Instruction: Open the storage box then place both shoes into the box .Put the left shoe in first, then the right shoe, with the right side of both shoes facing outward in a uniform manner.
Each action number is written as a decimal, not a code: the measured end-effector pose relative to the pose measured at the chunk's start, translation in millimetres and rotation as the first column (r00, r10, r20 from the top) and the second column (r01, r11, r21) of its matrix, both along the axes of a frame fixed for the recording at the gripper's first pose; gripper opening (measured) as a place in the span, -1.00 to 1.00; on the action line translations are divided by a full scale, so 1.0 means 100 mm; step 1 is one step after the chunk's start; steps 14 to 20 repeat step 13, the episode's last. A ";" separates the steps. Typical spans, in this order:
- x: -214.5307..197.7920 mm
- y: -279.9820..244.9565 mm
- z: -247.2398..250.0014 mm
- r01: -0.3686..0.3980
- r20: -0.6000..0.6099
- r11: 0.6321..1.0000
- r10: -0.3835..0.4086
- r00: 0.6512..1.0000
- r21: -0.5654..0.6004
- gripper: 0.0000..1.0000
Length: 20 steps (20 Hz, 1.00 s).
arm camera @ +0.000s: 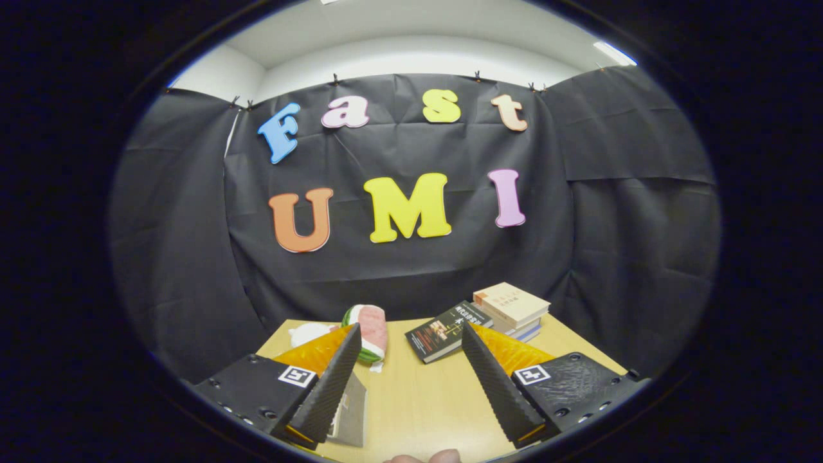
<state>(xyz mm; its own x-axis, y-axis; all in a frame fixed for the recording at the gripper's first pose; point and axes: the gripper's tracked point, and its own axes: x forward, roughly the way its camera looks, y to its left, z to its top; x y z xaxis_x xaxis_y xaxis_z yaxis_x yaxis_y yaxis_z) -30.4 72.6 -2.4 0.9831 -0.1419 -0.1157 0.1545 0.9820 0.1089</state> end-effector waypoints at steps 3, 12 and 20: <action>0.02 0.06 0.00 -0.006 -0.002 1.000 0.006 1.000 0.002 0.92; 0.08 0.12 0.00 0.005 -0.004 1.000 -0.005 1.000 0.008 0.92; 0.09 0.13 0.00 0.005 -0.003 1.000 -0.005 1.000 0.007 0.92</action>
